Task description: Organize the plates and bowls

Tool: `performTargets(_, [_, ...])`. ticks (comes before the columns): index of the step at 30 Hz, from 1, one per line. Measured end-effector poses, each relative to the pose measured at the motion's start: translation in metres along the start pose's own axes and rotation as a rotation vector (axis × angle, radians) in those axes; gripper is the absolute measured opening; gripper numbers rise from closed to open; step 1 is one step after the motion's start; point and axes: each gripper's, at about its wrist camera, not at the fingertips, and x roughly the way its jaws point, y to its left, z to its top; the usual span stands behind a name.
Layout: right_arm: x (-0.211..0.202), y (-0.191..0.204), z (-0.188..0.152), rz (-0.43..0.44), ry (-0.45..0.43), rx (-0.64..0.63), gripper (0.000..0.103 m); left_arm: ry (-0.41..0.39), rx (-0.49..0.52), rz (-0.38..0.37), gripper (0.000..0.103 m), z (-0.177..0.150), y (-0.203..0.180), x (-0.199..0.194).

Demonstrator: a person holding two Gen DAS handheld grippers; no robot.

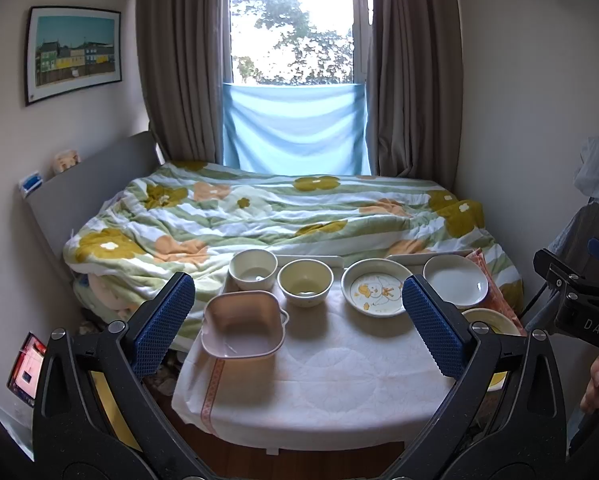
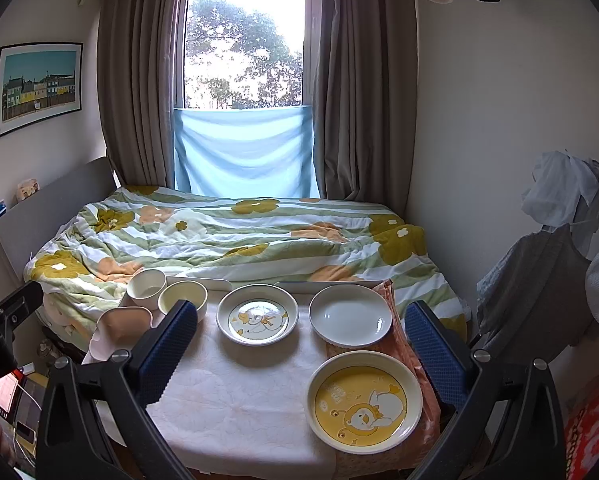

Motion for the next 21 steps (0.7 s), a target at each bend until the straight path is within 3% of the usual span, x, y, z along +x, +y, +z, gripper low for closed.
performTargets(16, [-0.001, 0.002, 0.003, -0.001, -0.004, 0.003, 0.103, -0.006, 0.003, -0.002, 0.103, 0.004, -0.002, -0.004])
performTargets(21, [-0.005, -0.003, 0.006, -0.008, 0.006, 0.023, 0.103, 0.031, 0.005, -0.037, 0.103, 0.011, -0.003, 0.007])
